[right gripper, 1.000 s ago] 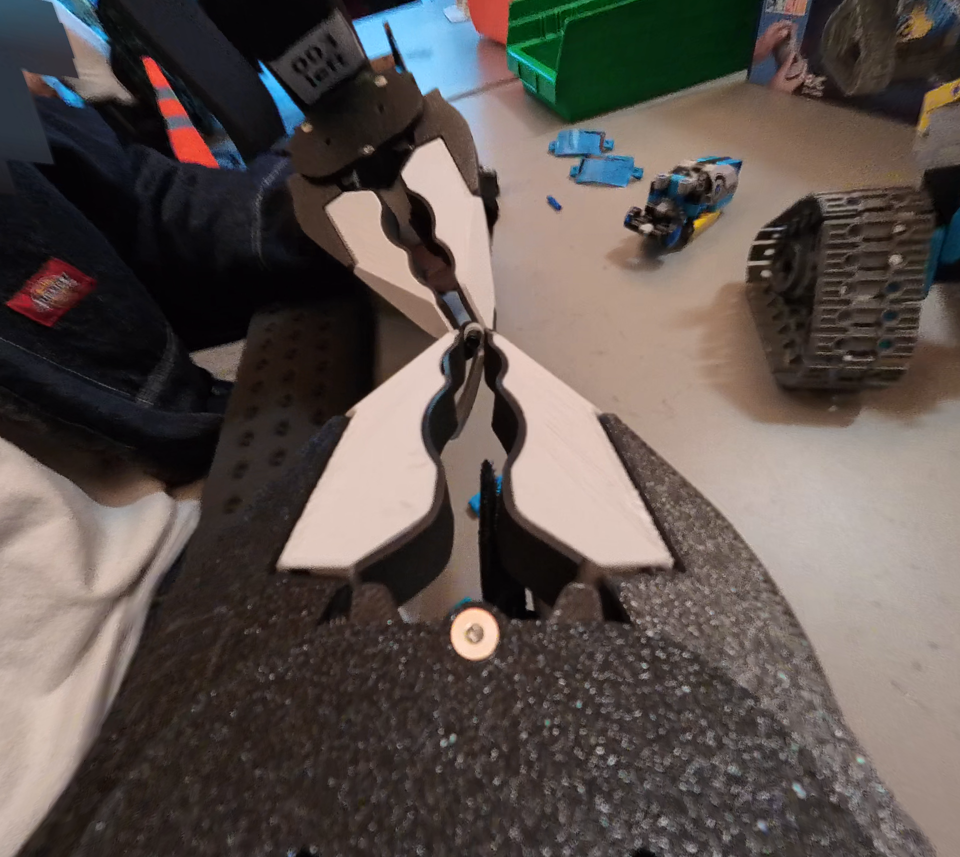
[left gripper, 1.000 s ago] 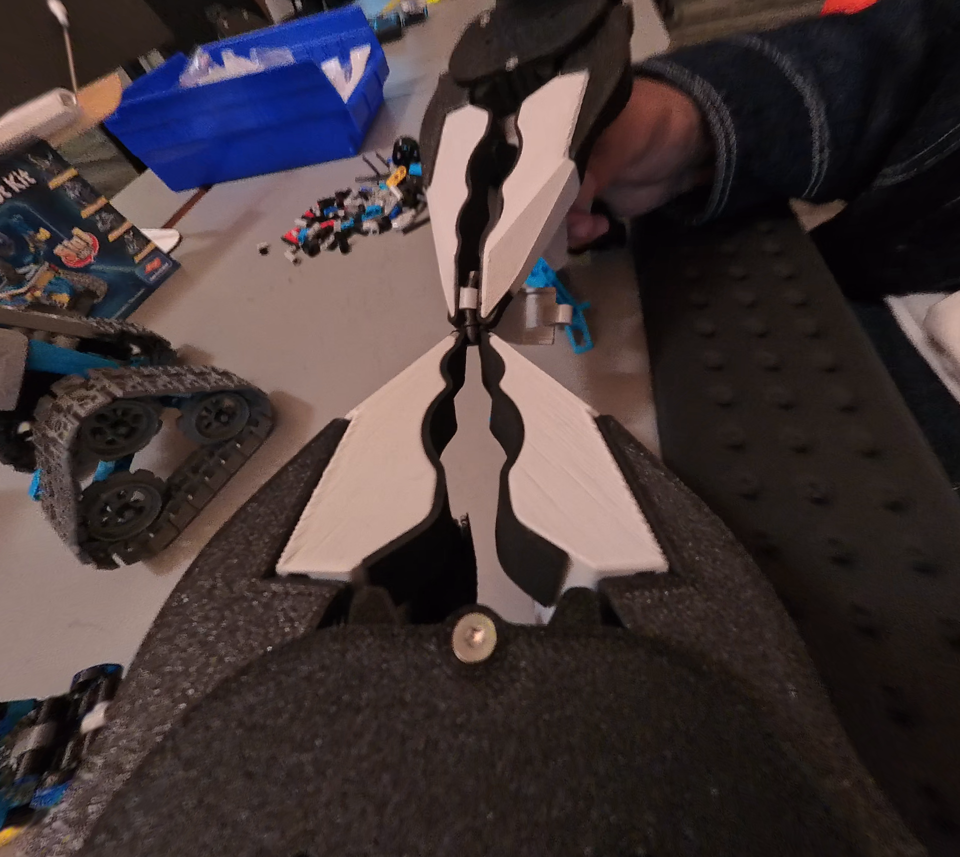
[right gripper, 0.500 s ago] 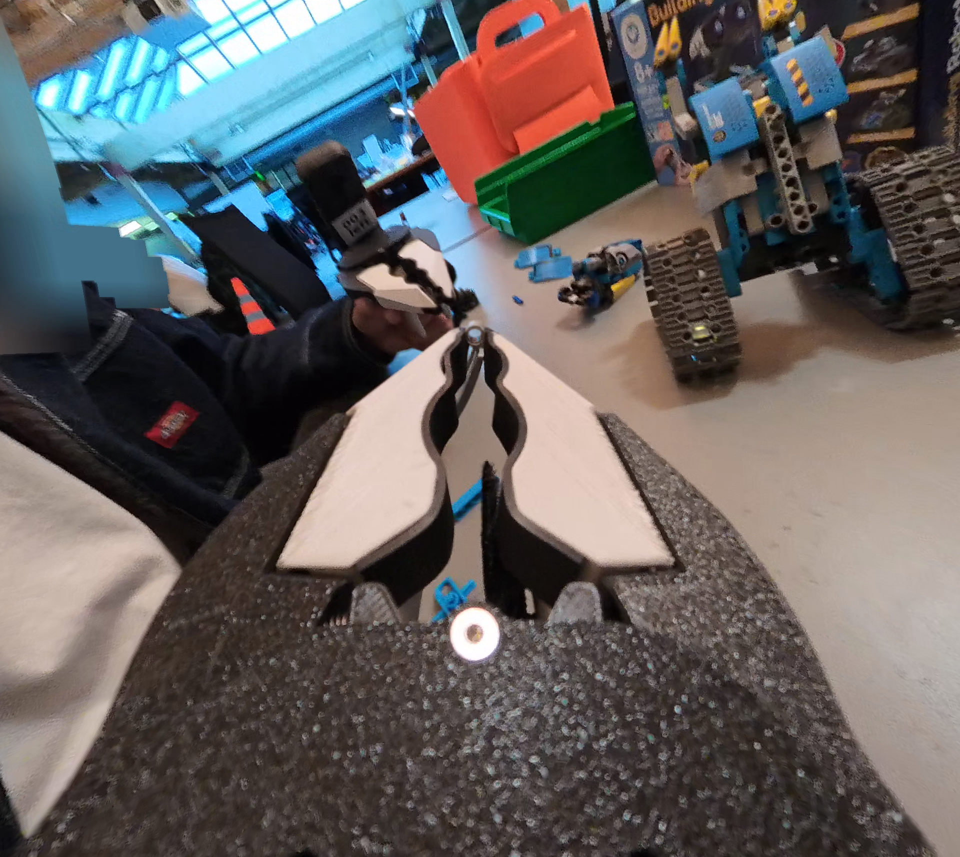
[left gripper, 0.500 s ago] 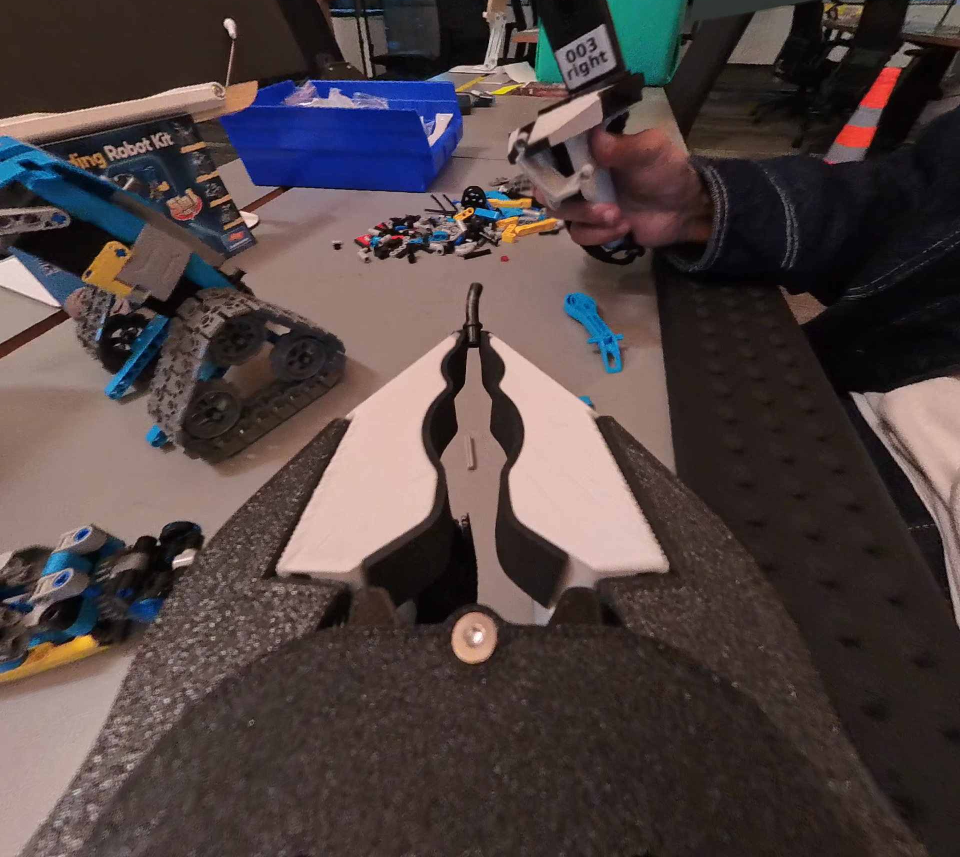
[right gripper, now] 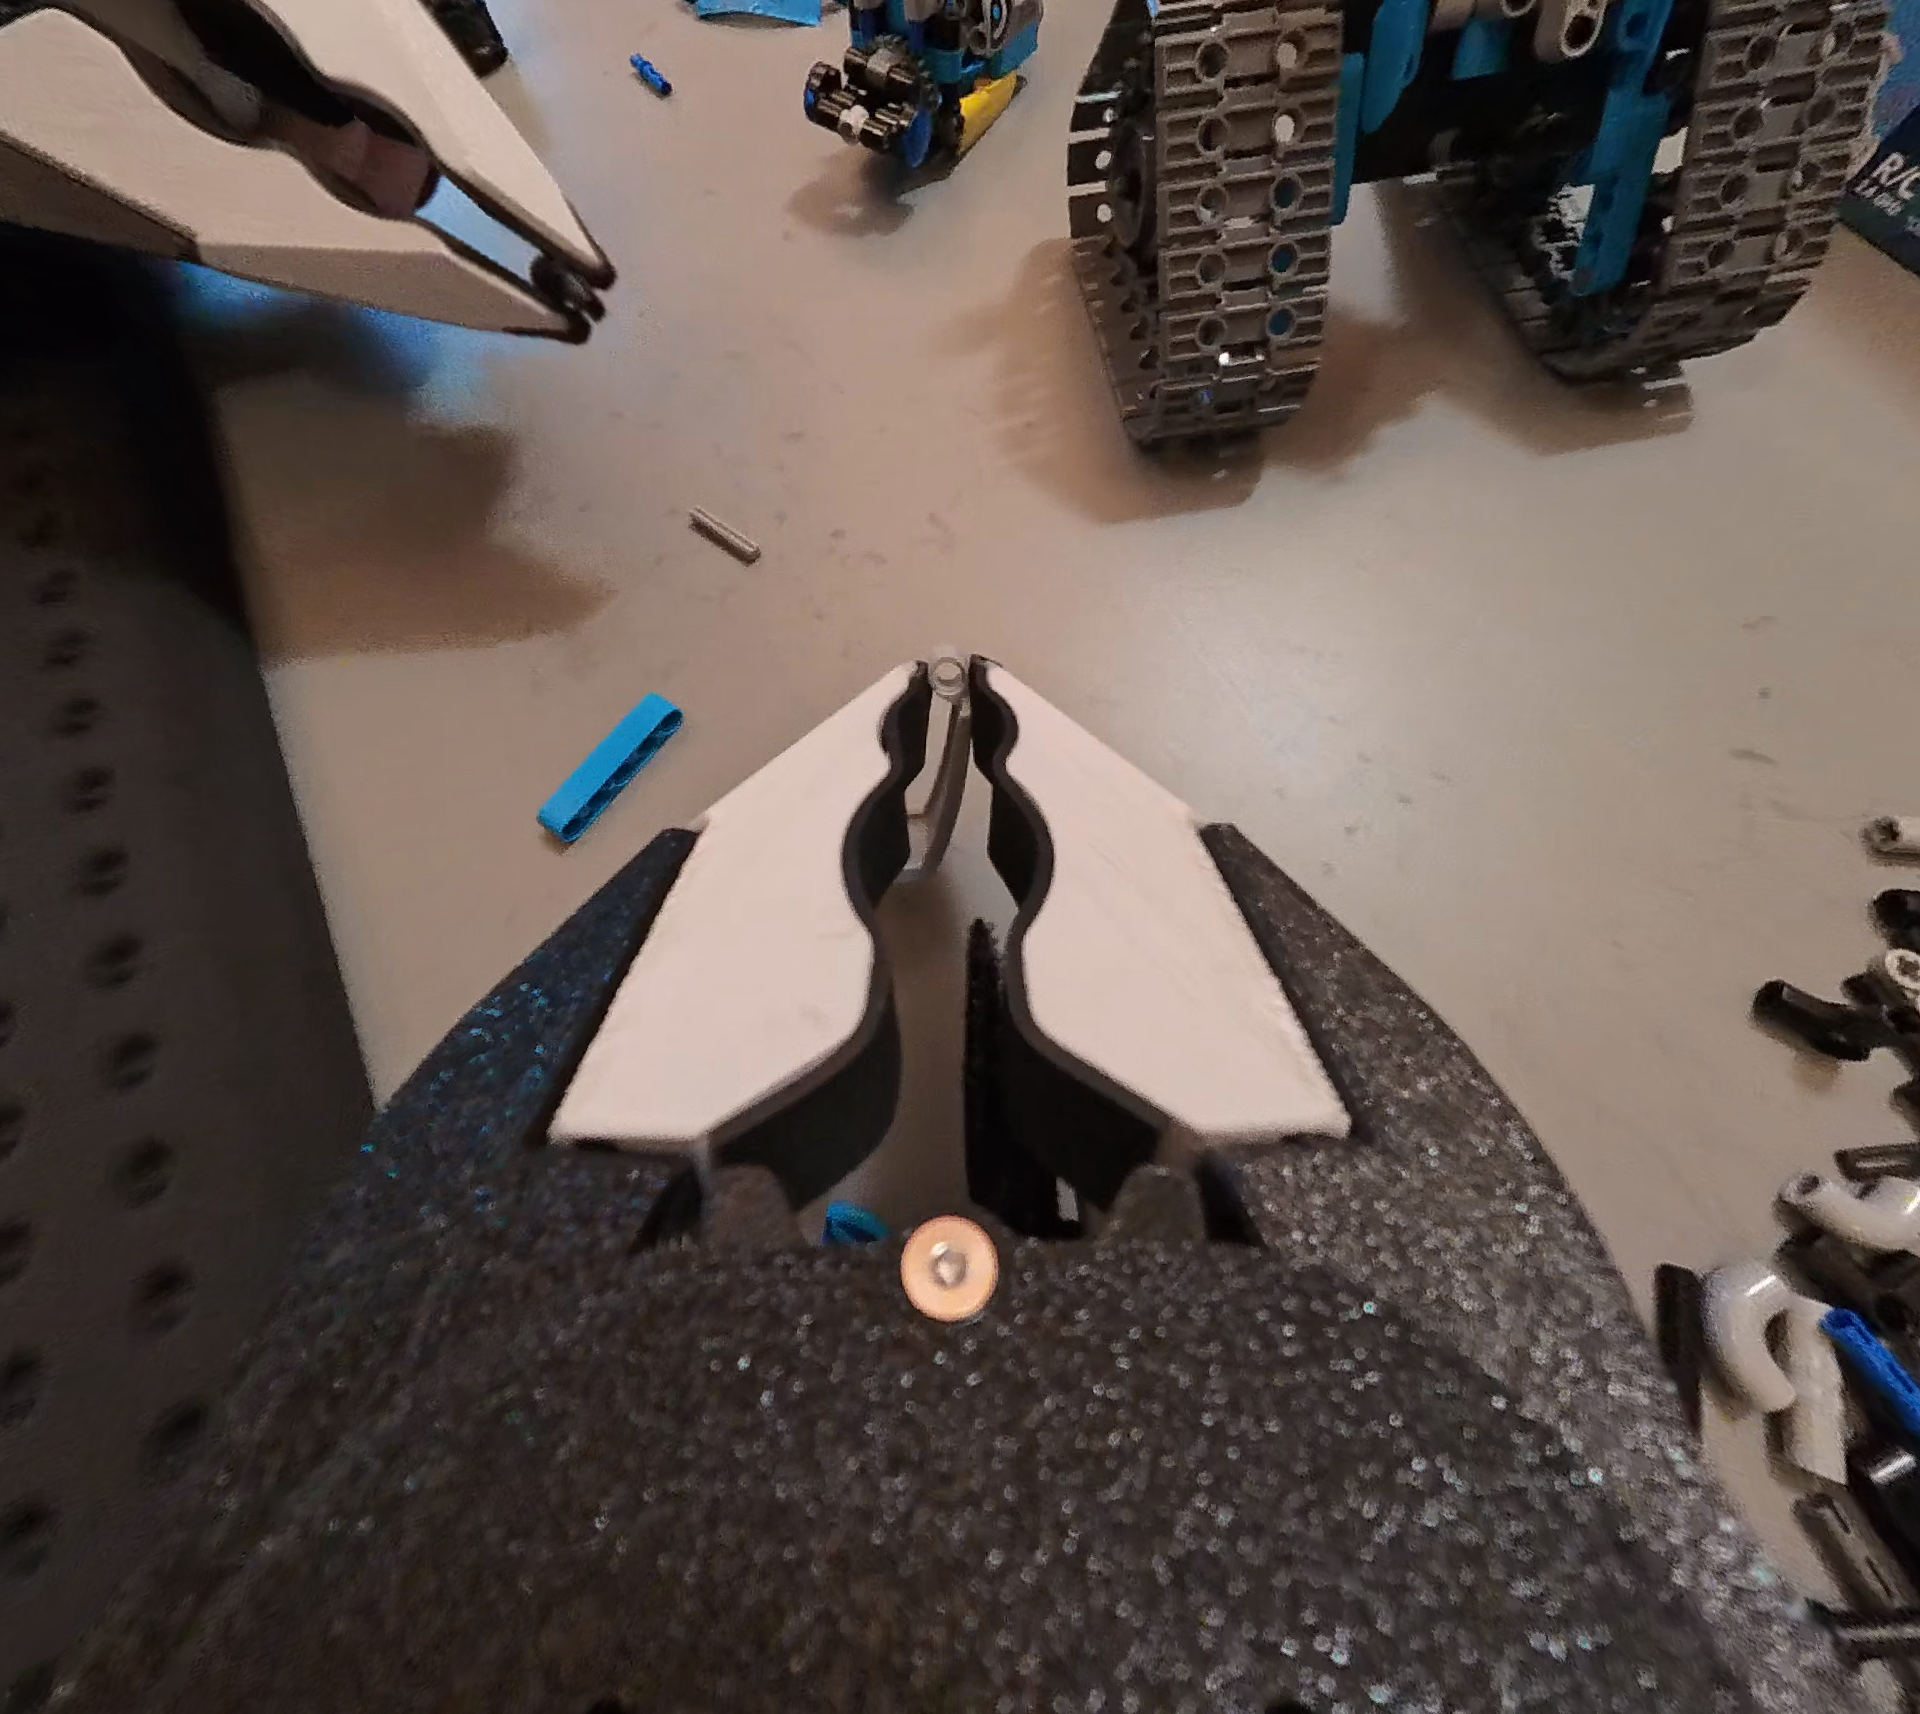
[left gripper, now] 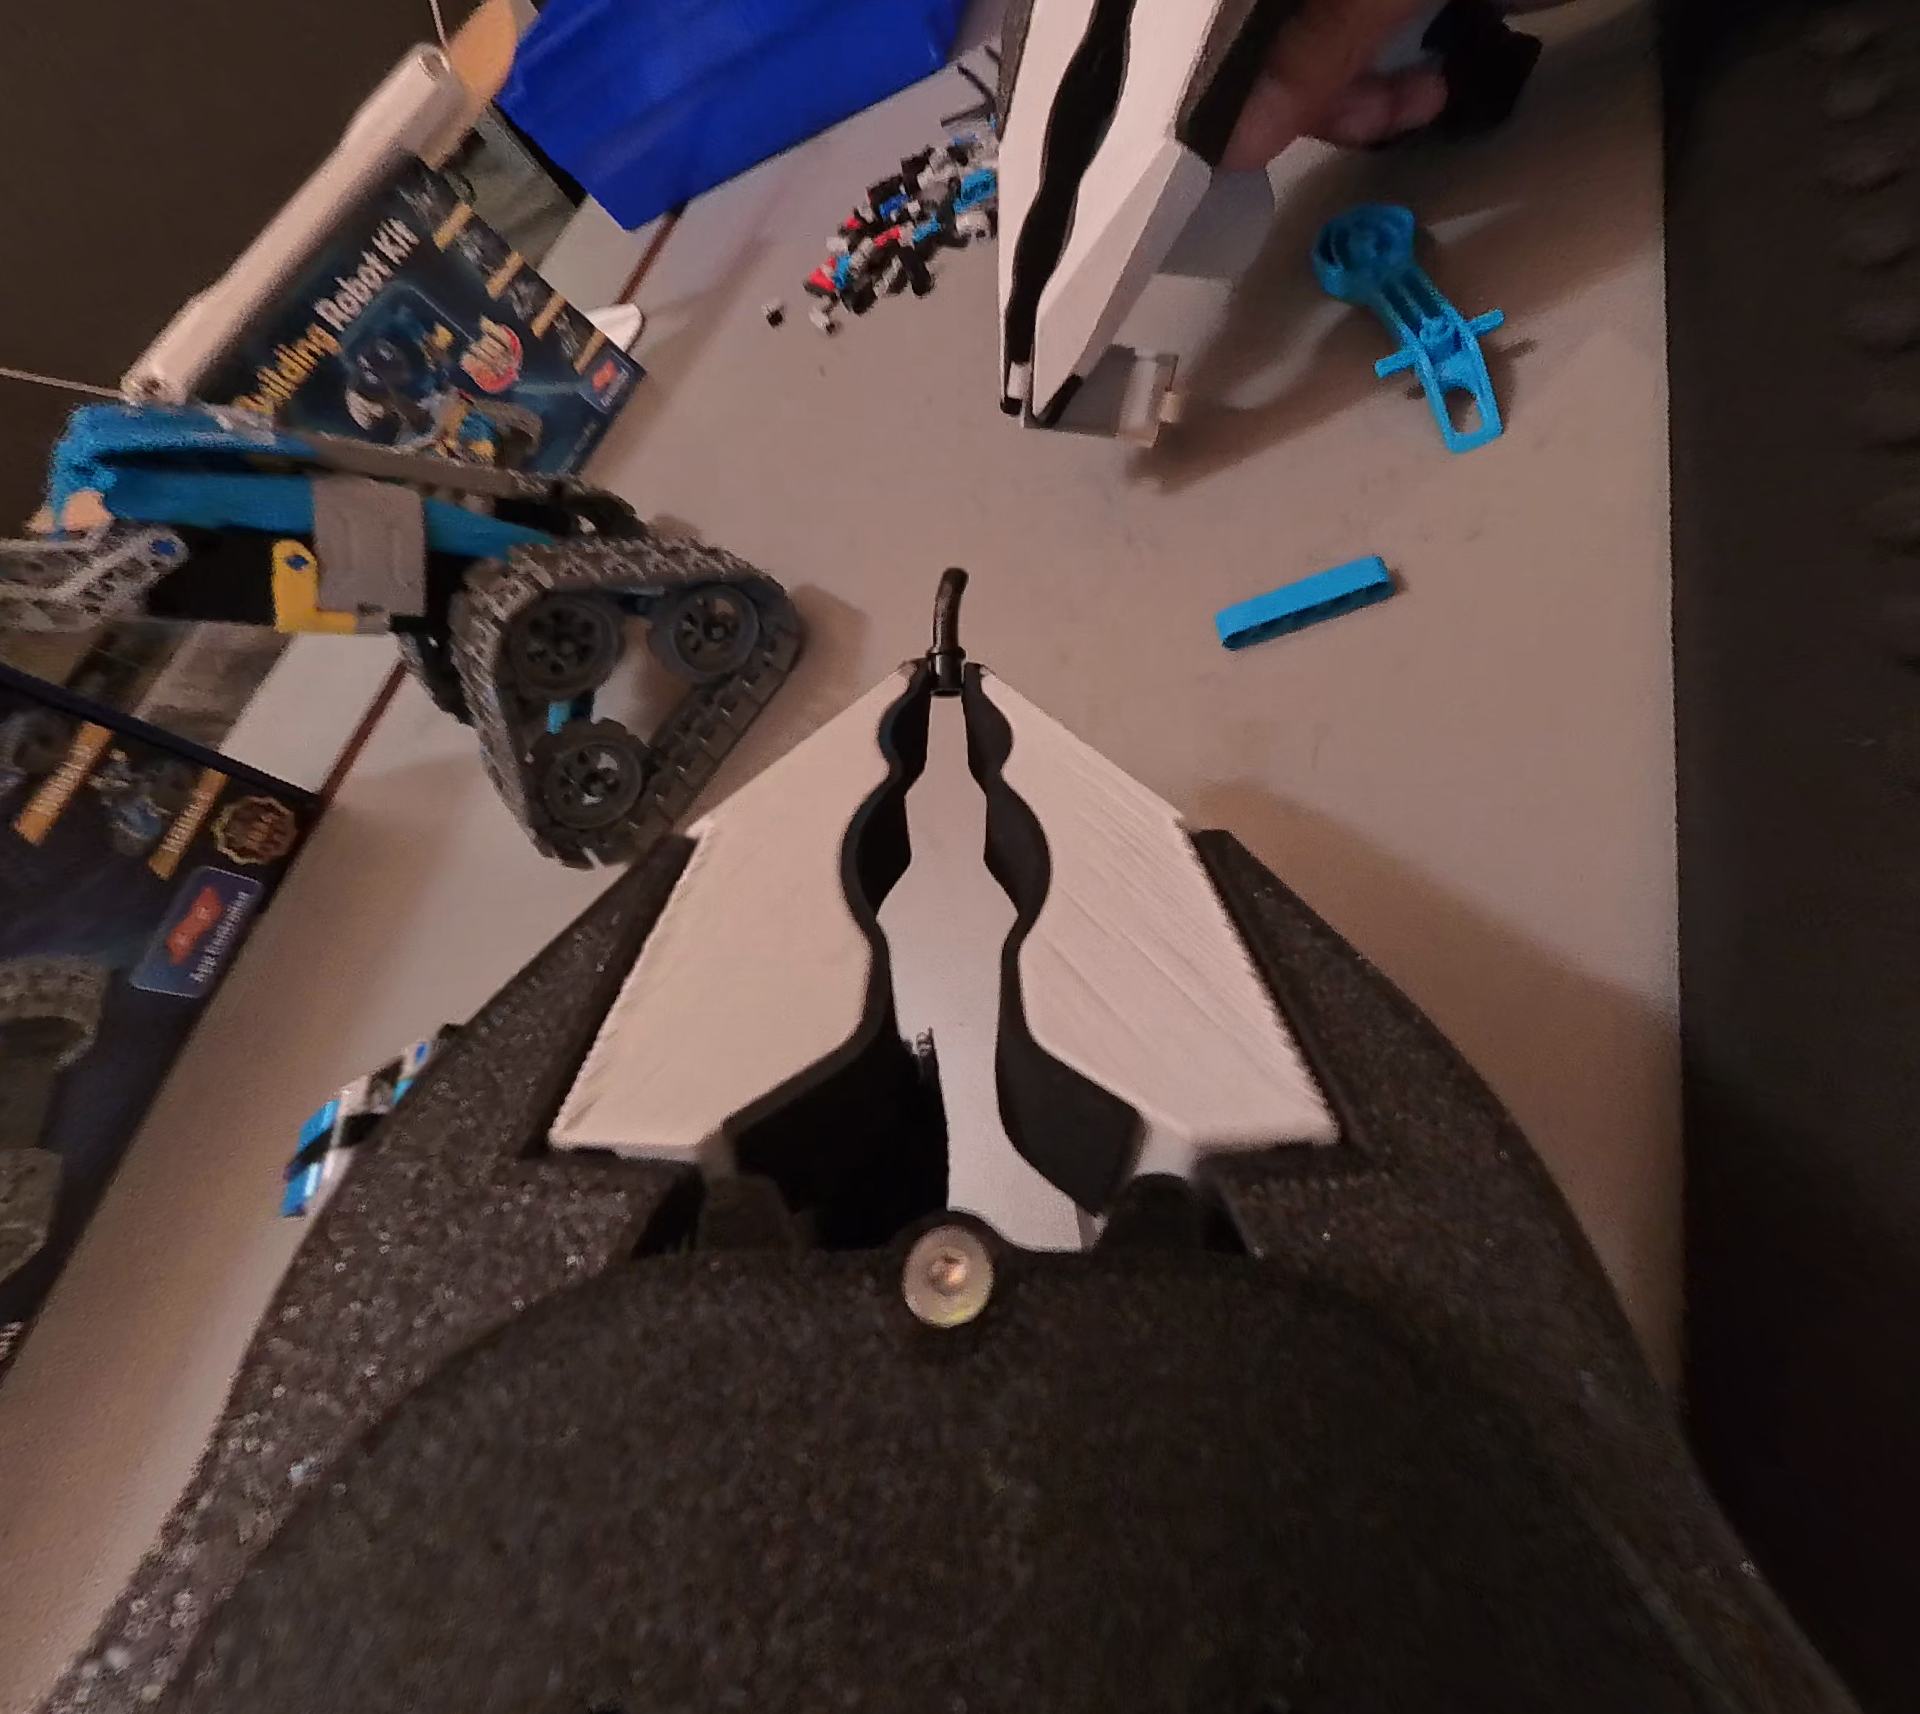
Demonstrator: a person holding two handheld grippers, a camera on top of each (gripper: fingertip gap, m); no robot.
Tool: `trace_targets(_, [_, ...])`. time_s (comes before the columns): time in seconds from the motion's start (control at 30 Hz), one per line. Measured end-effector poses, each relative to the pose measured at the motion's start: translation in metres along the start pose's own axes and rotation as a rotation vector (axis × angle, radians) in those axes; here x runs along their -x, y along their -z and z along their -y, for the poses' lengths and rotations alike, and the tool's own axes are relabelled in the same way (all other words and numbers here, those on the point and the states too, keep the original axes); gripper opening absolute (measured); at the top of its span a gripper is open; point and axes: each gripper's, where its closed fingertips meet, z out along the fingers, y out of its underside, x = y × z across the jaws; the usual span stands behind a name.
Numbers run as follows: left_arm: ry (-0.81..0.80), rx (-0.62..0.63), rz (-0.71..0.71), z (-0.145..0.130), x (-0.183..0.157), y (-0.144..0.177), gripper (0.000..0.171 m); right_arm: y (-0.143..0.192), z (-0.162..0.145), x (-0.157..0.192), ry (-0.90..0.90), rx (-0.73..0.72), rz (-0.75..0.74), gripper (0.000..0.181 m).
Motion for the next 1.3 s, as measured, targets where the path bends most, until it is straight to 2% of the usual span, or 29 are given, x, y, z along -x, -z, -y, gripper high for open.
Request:
trace_targets(0.07, [-0.023, -0.042, 0.053, 0.010, 0.007, 0.005, 0.005, -0.002, -0.004, 0.002, -0.024, 0.020, 0.021, 0.005])
trace_targets(0.13, [0.072, -0.184, 0.075, 0.038, 0.016, 0.019, 0.005, -0.007, -0.011, 0.009, -0.037, 0.063, 0.061, 0.005])
trace_targets(0.23, [0.568, -0.534, -0.086, 0.086, 0.034, 0.051, 0.005, -0.013, -0.020, 0.019, -0.001, 0.118, 0.096, 0.005])
trace_targets(0.3, [0.878, -0.770, -0.226, 0.099, 0.052, 0.071, 0.005, -0.016, -0.026, 0.020, 0.032, 0.155, 0.081, 0.005])
trace_targets(0.33, [0.991, -0.838, -0.271, 0.096, 0.060, 0.076, 0.005, -0.017, -0.028, 0.019, 0.040, 0.168, 0.075, 0.005])
trace_targets(0.4, [1.096, -0.876, -0.291, 0.087, 0.070, 0.077, 0.005, -0.017, -0.027, 0.020, 0.048, 0.162, 0.072, 0.005])
trace_targets(0.5, [1.108, -0.874, -0.279, 0.084, 0.073, 0.076, 0.005, -0.016, -0.027, 0.019, 0.031, 0.159, 0.081, 0.005])
trace_targets(0.63, [1.082, -0.757, -0.259, 0.079, 0.064, 0.059, 0.005, -0.011, -0.022, 0.017, 0.016, 0.131, 0.067, 0.005])
trace_targets(0.67, [1.047, -0.678, -0.215, 0.074, 0.061, 0.049, 0.005, -0.003, -0.019, 0.011, 0.003, 0.100, 0.025, 0.005])
trace_targets(0.73, [0.938, -0.438, -0.087, 0.058, 0.063, 0.017, 0.005, 0.024, -0.004, -0.011, -0.066, -0.038, -0.117, 0.005])
trace_targets(0.8, [0.853, -0.135, -0.086, 0.054, 0.063, -0.025, 0.005, 0.053, 0.006, -0.028, -0.174, -0.189, -0.207, 0.005])
trace_targets(0.87, [0.653, 0.103, -0.067, 0.063, 0.073, -0.071, 0.005, 0.072, 0.005, -0.040, -0.228, -0.249, -0.253, 0.005])
trace_targets(0.93, [0.414, 0.246, 0.029, 0.076, 0.100, -0.126, 0.005, 0.082, 0.003, -0.046, -0.261, -0.280, -0.260, 0.005])
trace_targets(1.03, [0.286, 0.412, 0.036, 0.089, 0.125, -0.218, 0.005, 0.083, 0.005, -0.044, -0.314, -0.318, -0.193, 0.005])
trace_targets(1.1, [0.341, 0.469, -0.001, 0.088, 0.130, -0.271, 0.005, 0.079, 0.003, -0.041, -0.312, -0.298, -0.170, 0.005])
trace_targets(1.17, [0.484, 0.513, -0.016, 0.073, 0.131, -0.307, 0.005, 0.077, 0.004, -0.036, -0.284, -0.294, -0.154, 0.005])
trace_targets(1.3, [0.699, 0.575, 0.054, 0.021, 0.135, -0.335, 0.005, 0.075, 0.008, -0.027, -0.258, -0.299, -0.111, 0.005])
